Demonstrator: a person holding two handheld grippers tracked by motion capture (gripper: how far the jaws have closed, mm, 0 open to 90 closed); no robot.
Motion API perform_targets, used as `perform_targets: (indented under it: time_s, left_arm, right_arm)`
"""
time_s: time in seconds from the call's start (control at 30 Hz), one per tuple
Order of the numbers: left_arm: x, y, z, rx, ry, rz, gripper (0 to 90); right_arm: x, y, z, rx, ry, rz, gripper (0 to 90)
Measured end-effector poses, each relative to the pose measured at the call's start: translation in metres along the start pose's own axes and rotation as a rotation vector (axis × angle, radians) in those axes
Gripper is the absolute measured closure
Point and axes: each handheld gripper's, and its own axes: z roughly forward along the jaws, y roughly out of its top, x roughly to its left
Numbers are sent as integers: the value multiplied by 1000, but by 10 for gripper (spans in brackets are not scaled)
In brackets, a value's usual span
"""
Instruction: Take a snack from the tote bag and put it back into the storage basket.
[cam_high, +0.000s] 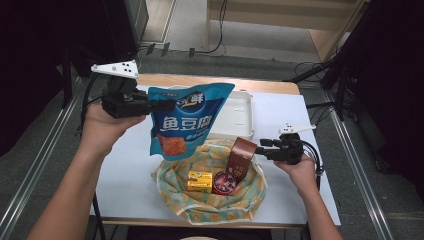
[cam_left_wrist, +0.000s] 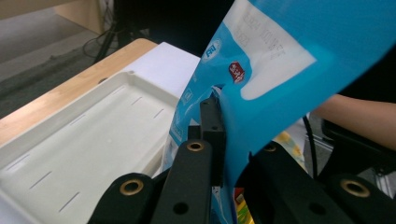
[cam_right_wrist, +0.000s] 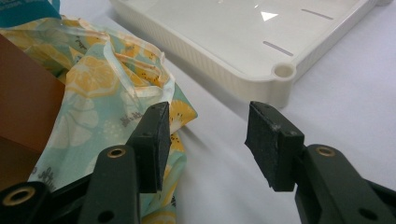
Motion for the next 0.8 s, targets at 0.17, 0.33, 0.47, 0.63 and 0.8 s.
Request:
perform_targets:
  time_s: [0.17, 0.33, 0.47, 0.63, 0.8]
  left_arm:
    - [7, -4, -4, 17, 26, -18, 900]
    - [17, -7, -9, 17, 44, -46, 900]
    - [25, -9, -11, 25, 66, -66, 900]
    - [33, -7, -10, 50, 89, -78, 900]
    - [41, -3, -9, 72, 99, -87, 900]
  right_arm:
    - [0, 0, 0, 0, 1, -3, 510]
    - [0, 1, 1, 0, 5, -4, 510]
    - [0, 1, 2, -1, 5, -6, 510]
    - [0, 1, 2, 0, 6, -2, 510]
    - [0, 2, 3, 1, 6, -2, 510]
